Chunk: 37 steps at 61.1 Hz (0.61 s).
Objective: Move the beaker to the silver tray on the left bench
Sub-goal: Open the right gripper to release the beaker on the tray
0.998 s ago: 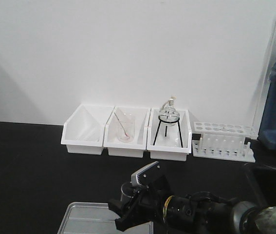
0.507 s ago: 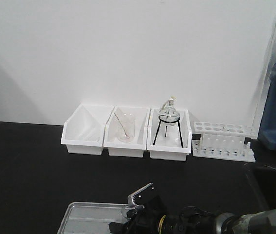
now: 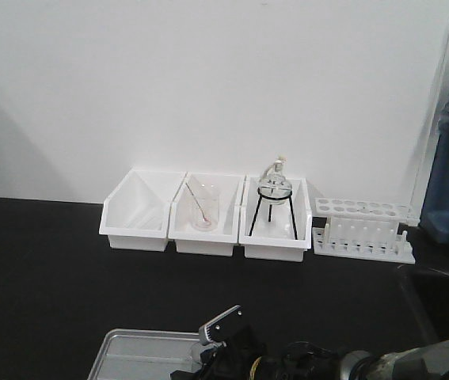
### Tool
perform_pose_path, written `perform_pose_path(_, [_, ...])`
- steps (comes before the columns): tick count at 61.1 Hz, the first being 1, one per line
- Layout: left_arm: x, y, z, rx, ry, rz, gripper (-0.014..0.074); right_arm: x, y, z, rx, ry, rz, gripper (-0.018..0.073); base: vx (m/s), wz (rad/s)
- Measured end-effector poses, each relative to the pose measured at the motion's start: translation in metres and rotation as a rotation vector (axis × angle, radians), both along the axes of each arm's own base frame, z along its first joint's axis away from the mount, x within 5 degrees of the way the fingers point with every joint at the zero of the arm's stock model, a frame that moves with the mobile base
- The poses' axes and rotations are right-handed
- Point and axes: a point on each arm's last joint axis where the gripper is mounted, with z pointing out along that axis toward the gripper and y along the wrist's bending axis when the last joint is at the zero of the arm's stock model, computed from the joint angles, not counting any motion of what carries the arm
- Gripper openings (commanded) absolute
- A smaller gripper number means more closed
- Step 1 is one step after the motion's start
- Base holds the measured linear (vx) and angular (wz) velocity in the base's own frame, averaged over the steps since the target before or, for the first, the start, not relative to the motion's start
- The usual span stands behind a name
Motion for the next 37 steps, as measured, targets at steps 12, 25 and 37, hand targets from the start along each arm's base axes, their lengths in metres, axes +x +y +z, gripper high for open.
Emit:
perform_pose_path(12, [0.0,0.0,0.0,0.0,0.0,0.0,0.0001,0.0,0.002,0.0,0.0,0.0,-0.001,0.0446,0.0,0.0])
perform_pose_path(25, [0.0,0.0,0.0,0.0,0.0,0.0,0.0001,-0.001,0.003,0.003,0.002,-0.001,-0.004,0.0608,0.0,0.0])
perform_pose_path(37, [0.0,0.0,0.0,0.0,0.0,0.0,0.0001,-0.001,0.002,0.015,-0.007,-0.017,-0.012,0.0622,0.0,0.0])
